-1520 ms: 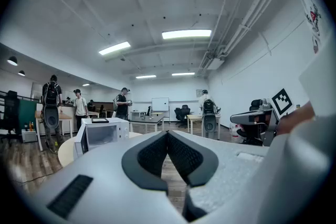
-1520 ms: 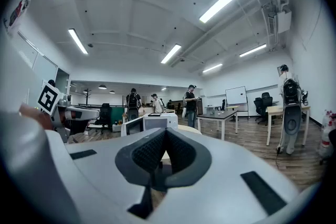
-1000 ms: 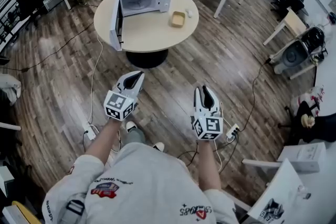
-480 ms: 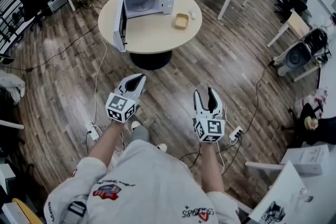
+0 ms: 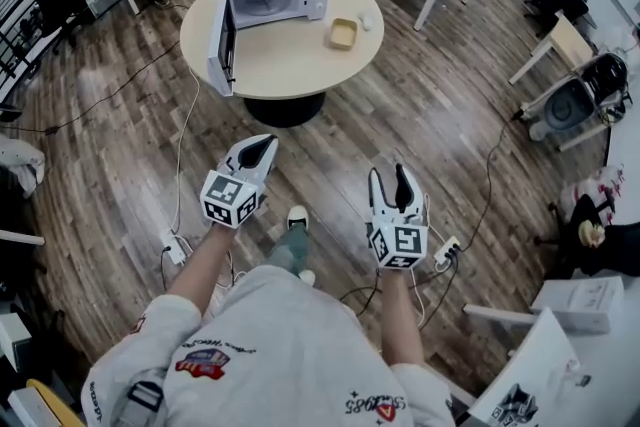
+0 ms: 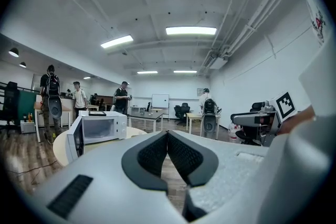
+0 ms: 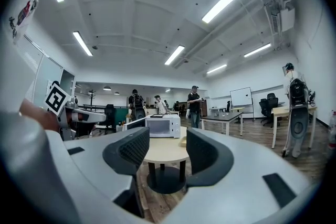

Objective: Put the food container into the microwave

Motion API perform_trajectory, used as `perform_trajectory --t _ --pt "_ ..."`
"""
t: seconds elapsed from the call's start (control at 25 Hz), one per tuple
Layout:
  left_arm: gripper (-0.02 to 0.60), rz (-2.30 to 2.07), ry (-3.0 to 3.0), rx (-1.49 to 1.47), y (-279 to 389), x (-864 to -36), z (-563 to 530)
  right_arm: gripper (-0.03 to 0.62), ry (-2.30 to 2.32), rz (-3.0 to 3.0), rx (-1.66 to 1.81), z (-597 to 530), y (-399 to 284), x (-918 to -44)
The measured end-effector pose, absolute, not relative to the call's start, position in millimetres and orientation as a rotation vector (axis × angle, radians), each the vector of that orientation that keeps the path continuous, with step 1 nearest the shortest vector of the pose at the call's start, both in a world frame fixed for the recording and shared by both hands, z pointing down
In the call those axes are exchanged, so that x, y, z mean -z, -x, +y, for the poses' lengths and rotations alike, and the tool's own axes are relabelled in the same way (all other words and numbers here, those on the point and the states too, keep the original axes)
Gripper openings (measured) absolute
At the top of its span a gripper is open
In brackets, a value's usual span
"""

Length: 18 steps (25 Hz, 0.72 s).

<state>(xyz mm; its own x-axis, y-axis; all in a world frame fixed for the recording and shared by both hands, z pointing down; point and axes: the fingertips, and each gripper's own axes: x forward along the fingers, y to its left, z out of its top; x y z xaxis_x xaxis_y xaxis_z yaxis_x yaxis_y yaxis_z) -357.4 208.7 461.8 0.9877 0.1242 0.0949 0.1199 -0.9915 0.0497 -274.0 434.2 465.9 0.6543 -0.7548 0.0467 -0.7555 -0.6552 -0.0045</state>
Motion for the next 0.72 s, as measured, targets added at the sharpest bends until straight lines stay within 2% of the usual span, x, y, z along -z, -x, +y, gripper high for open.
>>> perform_trajectory --t 0.24,0.72 --pt "0.005 0.208 -3.069 -0.14 295 -466 194 0.209 -2.826 -1.284 -0.115 418 220 -473" --pt "0.005 0.16 -3.089 -0.095 154 -457 108 0.207 -2.779 -1.344 -0.081 327 68 -459"
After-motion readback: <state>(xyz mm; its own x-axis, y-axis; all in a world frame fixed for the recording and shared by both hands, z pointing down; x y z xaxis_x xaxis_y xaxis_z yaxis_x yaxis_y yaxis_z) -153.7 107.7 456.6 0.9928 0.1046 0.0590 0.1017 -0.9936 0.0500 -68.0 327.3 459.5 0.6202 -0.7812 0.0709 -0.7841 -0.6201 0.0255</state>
